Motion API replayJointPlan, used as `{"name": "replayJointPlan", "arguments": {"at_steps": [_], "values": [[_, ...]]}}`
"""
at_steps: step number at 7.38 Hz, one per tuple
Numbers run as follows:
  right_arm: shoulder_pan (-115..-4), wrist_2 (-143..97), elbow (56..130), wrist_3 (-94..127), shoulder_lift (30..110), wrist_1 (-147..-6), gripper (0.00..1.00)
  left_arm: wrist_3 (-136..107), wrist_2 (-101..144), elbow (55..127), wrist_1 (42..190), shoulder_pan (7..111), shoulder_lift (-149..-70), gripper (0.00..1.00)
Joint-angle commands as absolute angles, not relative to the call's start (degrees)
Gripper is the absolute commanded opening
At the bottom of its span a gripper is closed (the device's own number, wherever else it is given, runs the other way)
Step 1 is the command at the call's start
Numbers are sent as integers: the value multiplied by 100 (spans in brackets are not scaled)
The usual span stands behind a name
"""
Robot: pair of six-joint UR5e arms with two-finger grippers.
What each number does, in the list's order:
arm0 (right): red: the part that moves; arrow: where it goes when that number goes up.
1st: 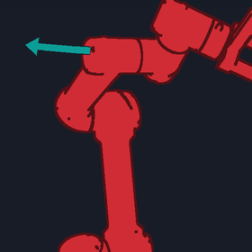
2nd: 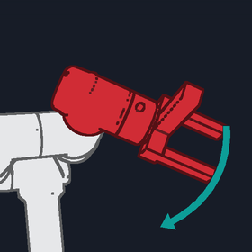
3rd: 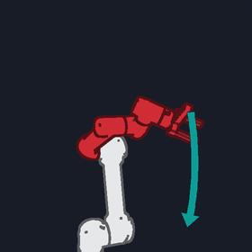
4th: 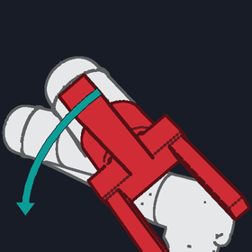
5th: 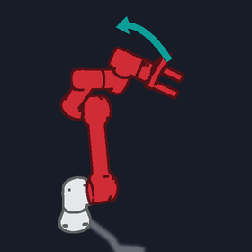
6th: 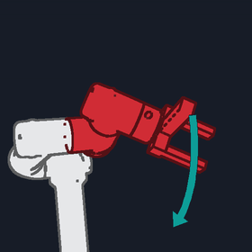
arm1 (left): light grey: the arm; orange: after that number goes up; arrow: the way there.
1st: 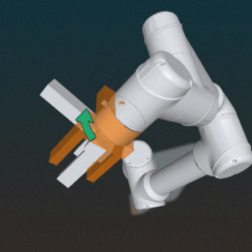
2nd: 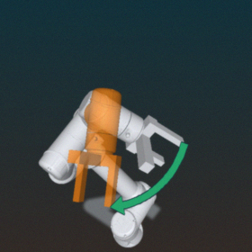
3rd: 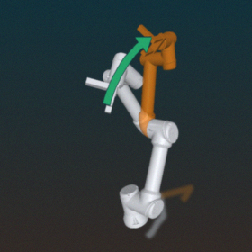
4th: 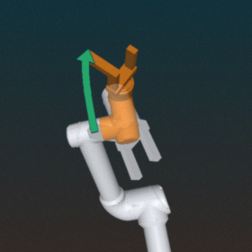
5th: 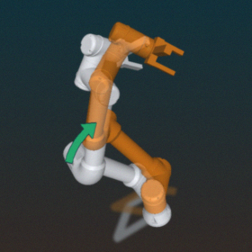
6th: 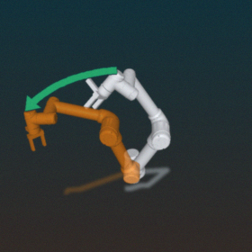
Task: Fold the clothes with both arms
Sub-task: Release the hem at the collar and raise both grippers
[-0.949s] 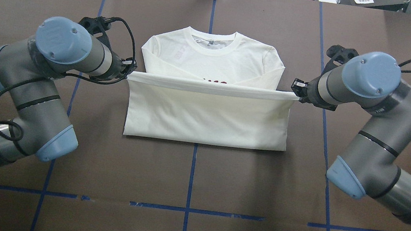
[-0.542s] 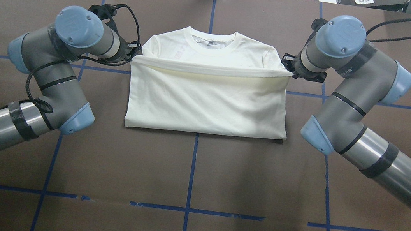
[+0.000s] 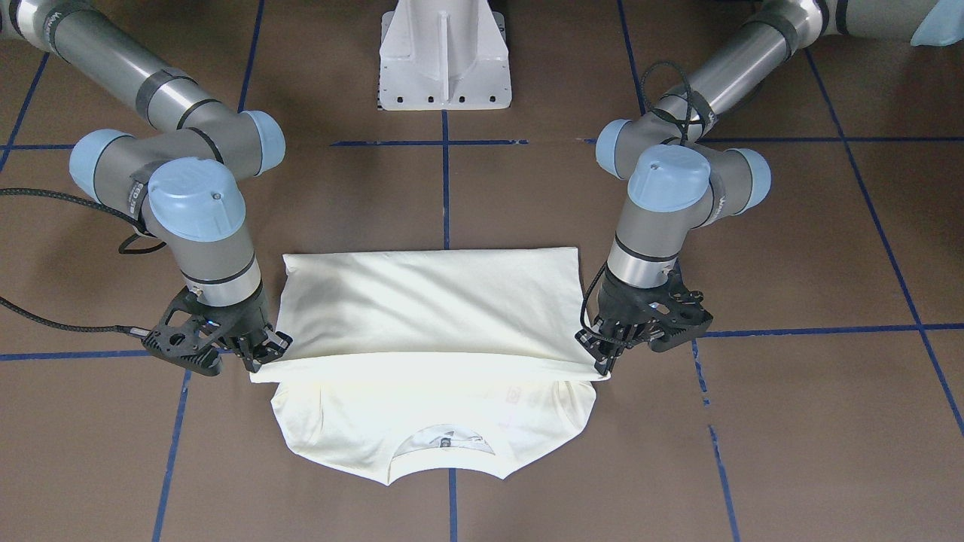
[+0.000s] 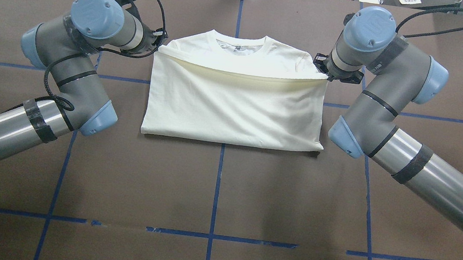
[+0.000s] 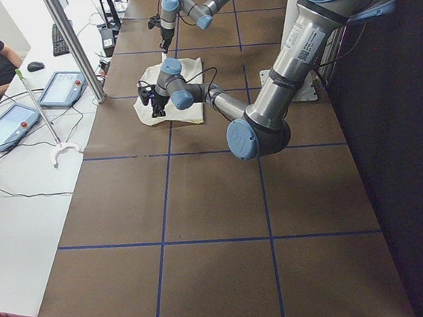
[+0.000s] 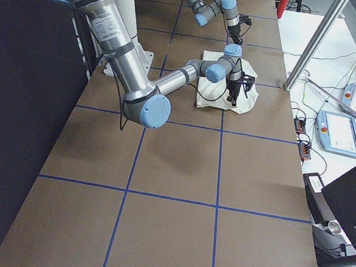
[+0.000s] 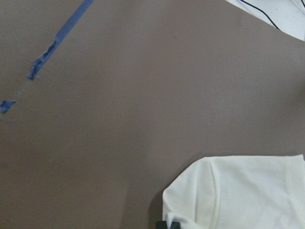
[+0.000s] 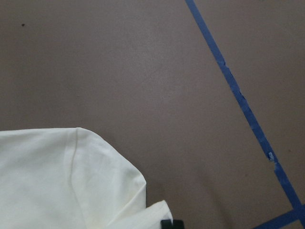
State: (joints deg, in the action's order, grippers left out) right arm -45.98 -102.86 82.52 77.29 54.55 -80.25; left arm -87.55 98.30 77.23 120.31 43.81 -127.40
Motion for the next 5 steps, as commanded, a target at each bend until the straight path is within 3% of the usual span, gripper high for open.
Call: {"name": "replayJointPlan", "arguments": {"at_steps": [1, 5], "values": [[-4579, -10248, 8183, 7717, 5441, -8024, 0, -8763, 9826, 7507, 12198, 4395, -12797, 0], [-4579, -10222, 7744, 7638, 5150, -8016, 0, -8754, 9826, 7348, 12375, 4473, -12832, 0]]}}
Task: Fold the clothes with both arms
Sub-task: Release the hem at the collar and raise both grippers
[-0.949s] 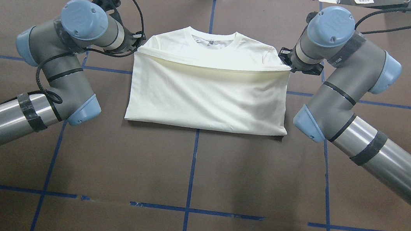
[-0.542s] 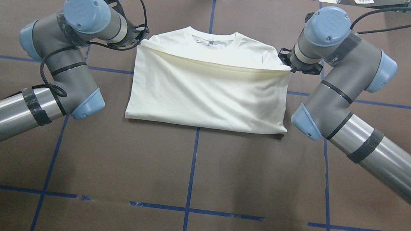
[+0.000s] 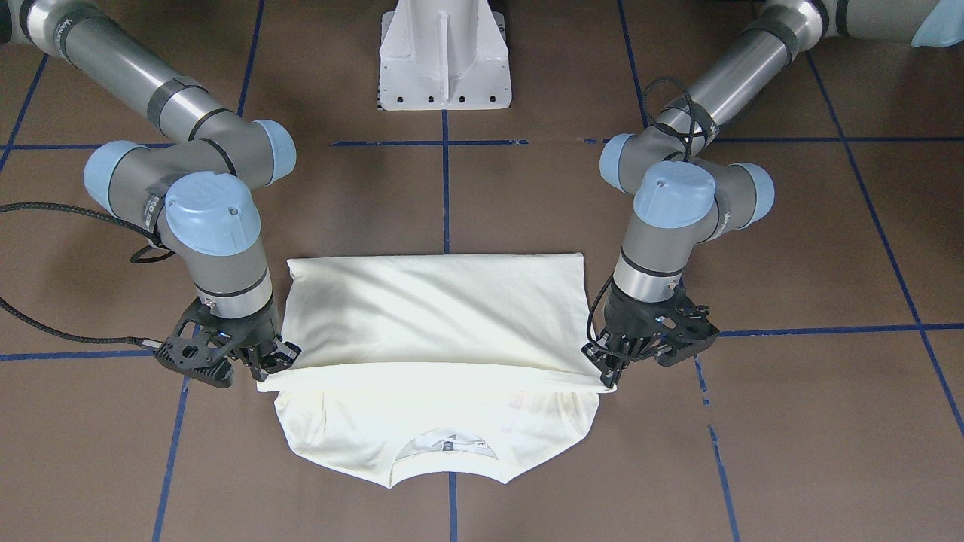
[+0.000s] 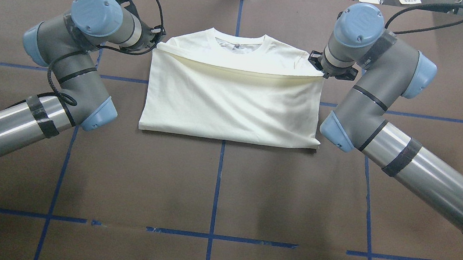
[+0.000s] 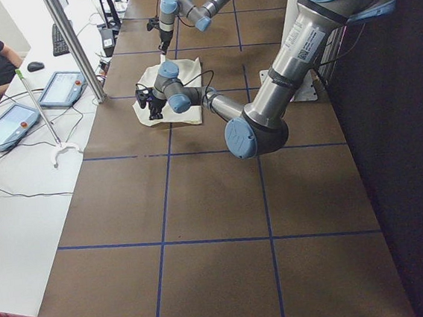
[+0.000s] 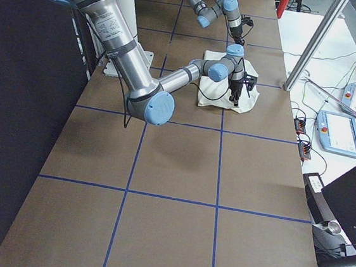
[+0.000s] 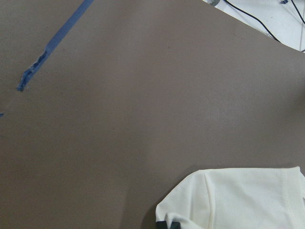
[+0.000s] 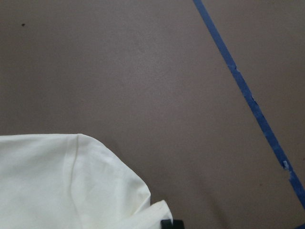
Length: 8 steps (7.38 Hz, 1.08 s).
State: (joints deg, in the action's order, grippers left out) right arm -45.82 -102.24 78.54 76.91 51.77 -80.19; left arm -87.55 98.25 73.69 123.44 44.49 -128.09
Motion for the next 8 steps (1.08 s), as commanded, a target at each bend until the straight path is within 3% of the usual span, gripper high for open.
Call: {"name": "replayJointPlan", "arguments": {"at_steps": [1, 3, 4, 6, 8], "values": [[-4579, -10222, 7743, 7594, 5133, -8016, 0, -8754, 9826, 7287, 12427, 4474, -12832, 1], [-4579, -10204, 7734, 7594, 5107, -8007, 1, -8754, 9826, 7242, 12463, 4474, -12832, 16], [-4579, -10178, 7700, 7602, 5037, -8007, 19, -8754, 9826, 7251, 12463, 4474, -12832, 20], [-4579, -10187, 7637, 7629, 4887, -7998, 30, -8771, 9844, 7286, 12611, 4491, -12806, 25], [-4379, -10309, 8485, 7917, 5288, -8077, 49, -8771, 9879, 7295, 13270, 4526, -12648, 30]]}}
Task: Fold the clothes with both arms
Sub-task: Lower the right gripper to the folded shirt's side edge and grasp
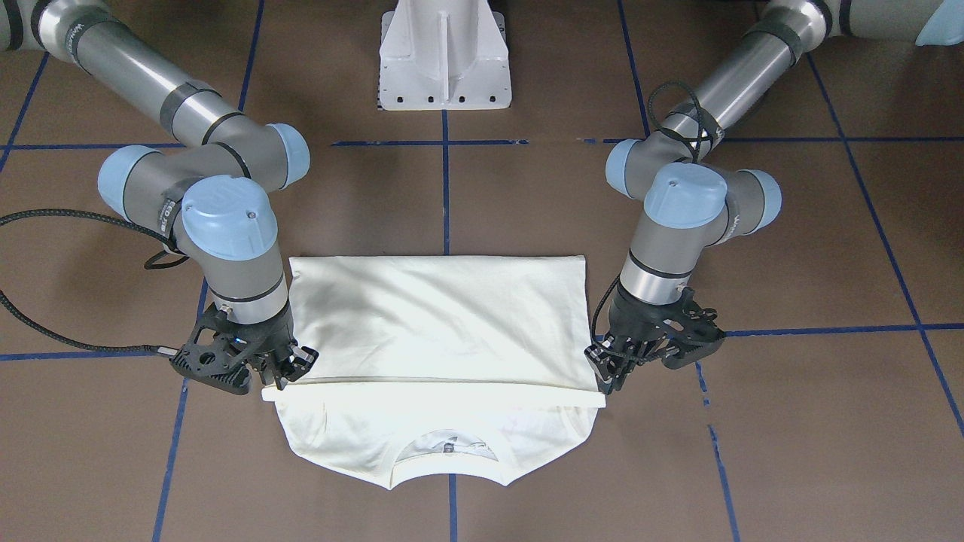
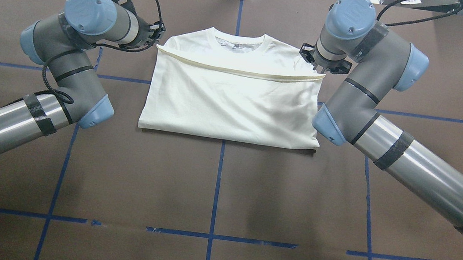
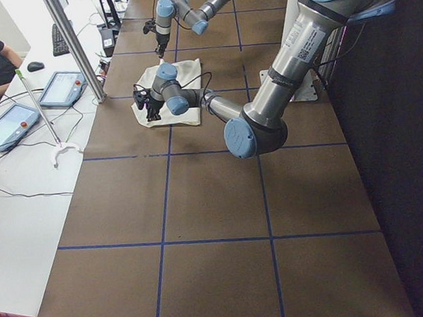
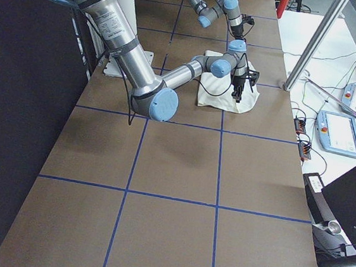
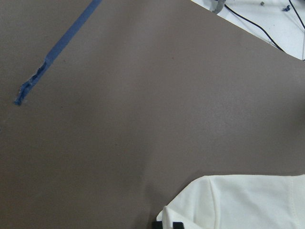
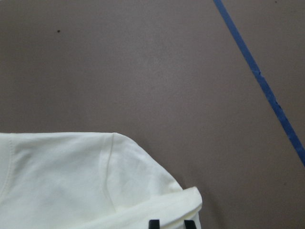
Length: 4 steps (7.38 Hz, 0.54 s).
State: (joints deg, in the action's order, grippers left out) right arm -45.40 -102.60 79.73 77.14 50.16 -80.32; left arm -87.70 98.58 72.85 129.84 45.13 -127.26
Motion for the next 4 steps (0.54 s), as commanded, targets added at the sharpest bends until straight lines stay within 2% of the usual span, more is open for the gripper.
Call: {"name": "replayJointPlan", "arguments": {"at_steps": [1, 3, 4], "values": [[-4133, -10292, 9125, 8502, 5787, -8051, 54, -8763, 9879, 7304, 13289, 4526, -12613, 30], [-3772, -10292, 10191, 9531, 6666, -8034, 61, -8763, 9870, 7304, 13385, 4526, -12569, 30], [-3614, -10248, 10230, 9875, 6810, -7998, 62, -8754, 9861, 7304, 13412, 4526, -12560, 30]]}}
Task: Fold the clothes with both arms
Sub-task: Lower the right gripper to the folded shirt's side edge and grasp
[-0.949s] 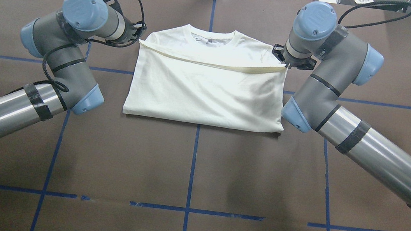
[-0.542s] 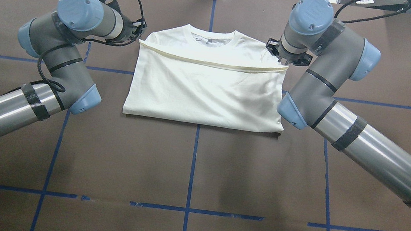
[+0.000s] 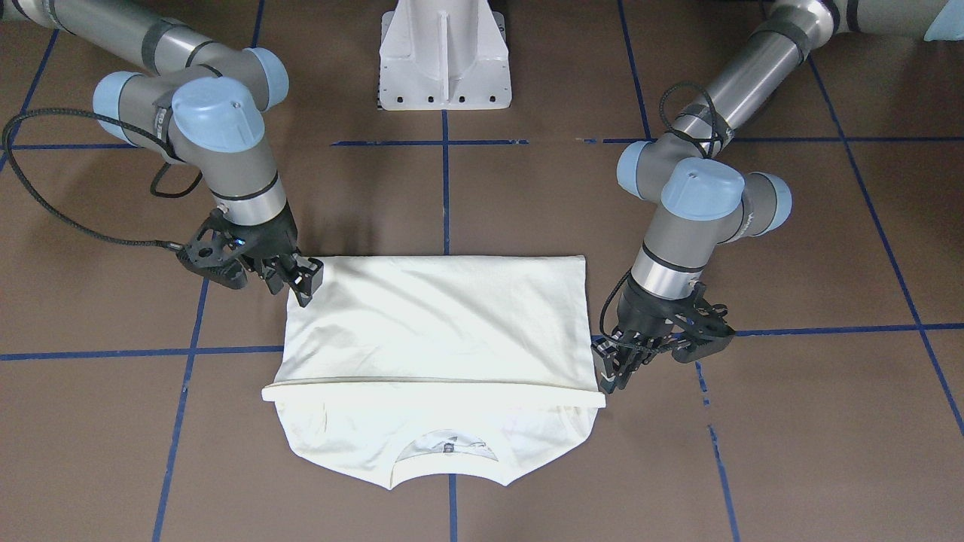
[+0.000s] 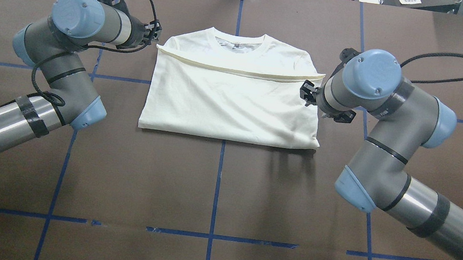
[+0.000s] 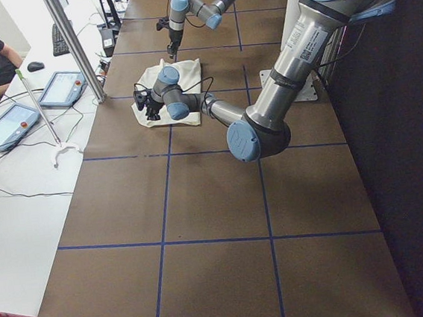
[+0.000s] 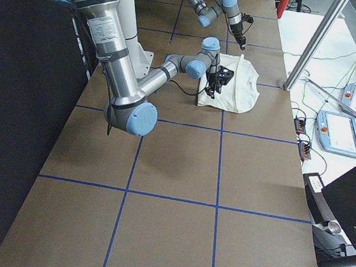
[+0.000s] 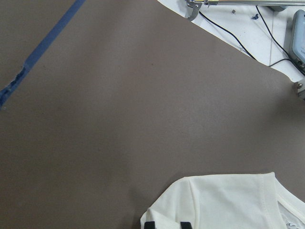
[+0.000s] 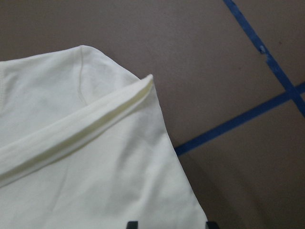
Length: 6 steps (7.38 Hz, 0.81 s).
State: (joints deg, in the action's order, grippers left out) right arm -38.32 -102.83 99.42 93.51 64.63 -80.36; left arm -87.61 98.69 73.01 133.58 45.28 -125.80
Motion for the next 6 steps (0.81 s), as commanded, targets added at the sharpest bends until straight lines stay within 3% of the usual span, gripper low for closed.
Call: {"name": "replayJointPlan", "arguments": {"at_steps": [1, 6], "values": [[-3508, -10231, 10178, 10166, 6829, -7998, 62, -8754, 9853, 7312, 13412, 4526, -12560, 30], [-3270, -10064, 10002, 10485, 6785, -7998, 66, -8763, 9826, 7339, 13386, 4518, -12586, 30]]}}
